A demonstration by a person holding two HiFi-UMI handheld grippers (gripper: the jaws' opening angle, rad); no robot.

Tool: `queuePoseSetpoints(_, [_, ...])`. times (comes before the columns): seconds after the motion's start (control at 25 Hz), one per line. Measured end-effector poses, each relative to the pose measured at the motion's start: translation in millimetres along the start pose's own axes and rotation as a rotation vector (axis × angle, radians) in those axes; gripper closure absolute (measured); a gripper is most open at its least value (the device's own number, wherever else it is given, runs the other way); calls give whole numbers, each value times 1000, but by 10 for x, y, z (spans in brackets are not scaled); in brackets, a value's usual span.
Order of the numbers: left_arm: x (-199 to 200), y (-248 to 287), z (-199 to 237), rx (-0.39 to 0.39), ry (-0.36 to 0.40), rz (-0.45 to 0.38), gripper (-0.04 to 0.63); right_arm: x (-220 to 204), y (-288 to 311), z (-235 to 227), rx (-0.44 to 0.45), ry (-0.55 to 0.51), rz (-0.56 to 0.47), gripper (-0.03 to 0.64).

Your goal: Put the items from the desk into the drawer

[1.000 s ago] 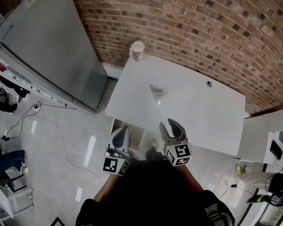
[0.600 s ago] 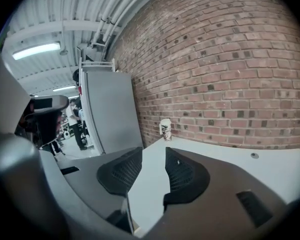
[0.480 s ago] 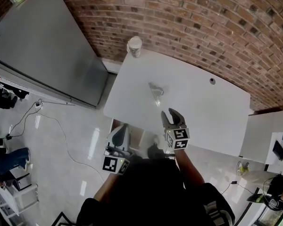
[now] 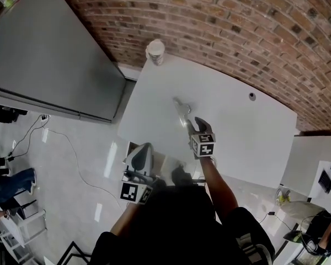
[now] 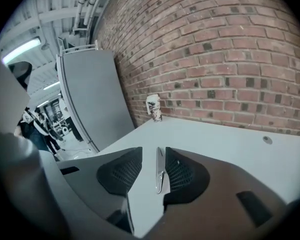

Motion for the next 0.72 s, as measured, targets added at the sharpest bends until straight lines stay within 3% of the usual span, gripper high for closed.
queuePoseSetpoints(0.24, [-91, 150, 39, 17, 4, 32, 591, -330, 524, -195, 6, 22, 117, 480])
queuePoseSetpoints(0.36, [-98, 194, 40, 15, -9, 25, 591, -443, 706, -284, 5, 57, 146, 480])
queuePoseSetpoints(0.52, [-207, 193, 99, 77, -17, 91, 591, -553, 890, -350, 23, 73, 161, 480])
queuePoseSetpoints(0.72, [-238, 205, 77, 70, -16, 81, 591, -690, 1054, -354, 51, 95, 200, 480])
Point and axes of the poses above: the fingertips, and each gripper's own axes: y forward along the fingers, z to its left, x out of its top, the point moved 1 cm from there along -y, backward along the fingers, and after that the axes turned 10 degrees about -y, right-handed, at the moved point
